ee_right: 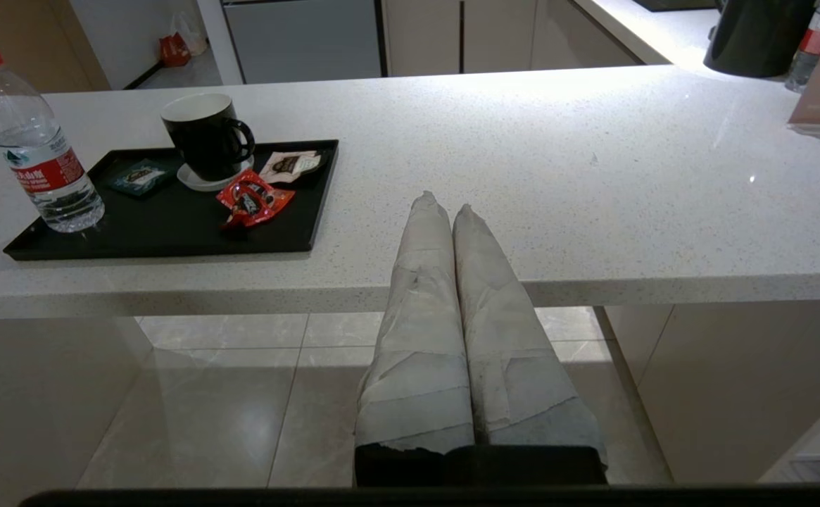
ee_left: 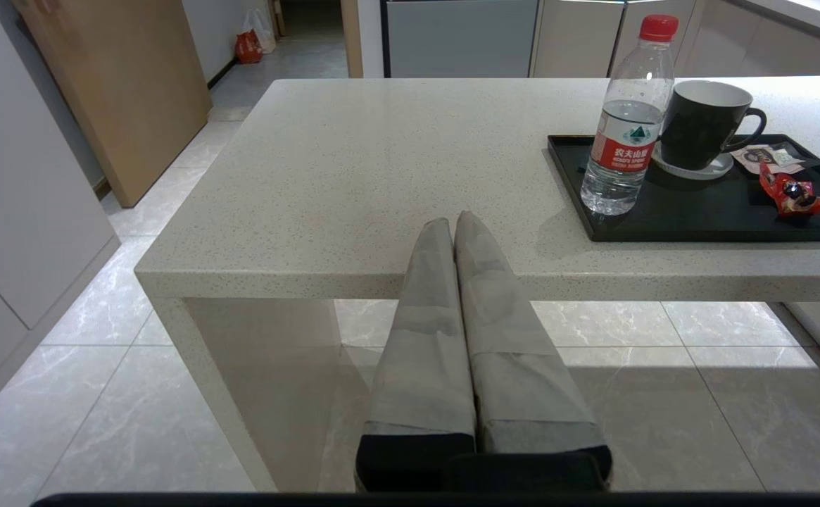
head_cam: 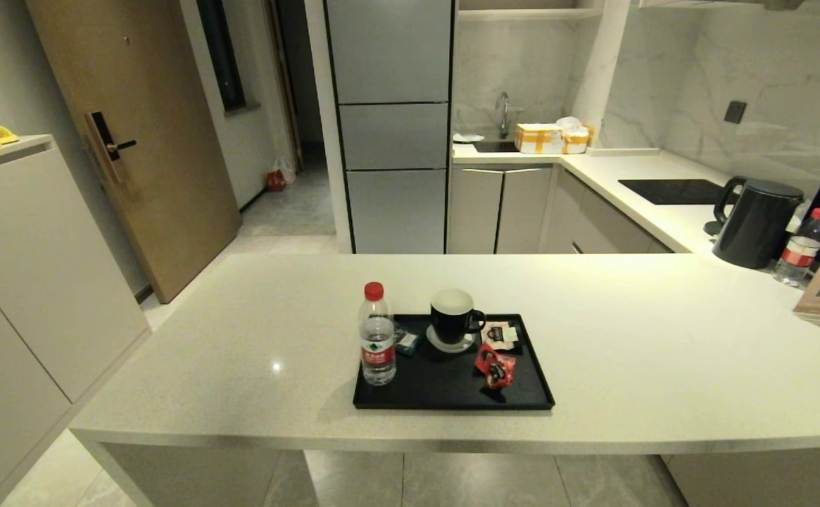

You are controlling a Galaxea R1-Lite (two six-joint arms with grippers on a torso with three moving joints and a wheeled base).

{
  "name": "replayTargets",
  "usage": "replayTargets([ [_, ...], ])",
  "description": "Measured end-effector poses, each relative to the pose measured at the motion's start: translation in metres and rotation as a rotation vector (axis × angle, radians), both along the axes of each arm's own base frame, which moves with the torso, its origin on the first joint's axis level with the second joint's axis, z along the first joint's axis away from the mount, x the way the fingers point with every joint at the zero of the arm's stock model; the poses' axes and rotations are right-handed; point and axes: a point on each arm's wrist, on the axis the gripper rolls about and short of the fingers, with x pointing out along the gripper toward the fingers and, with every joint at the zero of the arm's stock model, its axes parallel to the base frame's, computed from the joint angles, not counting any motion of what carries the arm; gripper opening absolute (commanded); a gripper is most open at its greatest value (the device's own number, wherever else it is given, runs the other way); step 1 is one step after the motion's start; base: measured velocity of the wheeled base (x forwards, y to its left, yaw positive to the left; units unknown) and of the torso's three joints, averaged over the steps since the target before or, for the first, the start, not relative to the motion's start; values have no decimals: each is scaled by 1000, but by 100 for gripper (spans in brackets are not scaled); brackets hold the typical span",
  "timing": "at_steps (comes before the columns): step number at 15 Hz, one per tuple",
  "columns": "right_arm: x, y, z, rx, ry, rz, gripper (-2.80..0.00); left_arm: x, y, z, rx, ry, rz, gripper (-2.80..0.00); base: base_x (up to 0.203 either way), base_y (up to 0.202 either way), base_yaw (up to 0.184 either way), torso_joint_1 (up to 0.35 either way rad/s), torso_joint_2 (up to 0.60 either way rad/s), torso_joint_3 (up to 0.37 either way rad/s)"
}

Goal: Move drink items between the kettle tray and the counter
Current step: Pick up the tea bag

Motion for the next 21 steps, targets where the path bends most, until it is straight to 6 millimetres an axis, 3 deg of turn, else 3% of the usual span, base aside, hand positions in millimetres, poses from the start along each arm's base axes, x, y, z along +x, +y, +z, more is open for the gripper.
replayTargets([
  [21,0,0,0,-3,4,0,-280,0,0,0,0,0,0,-280,0,0,0,0,0,0],
])
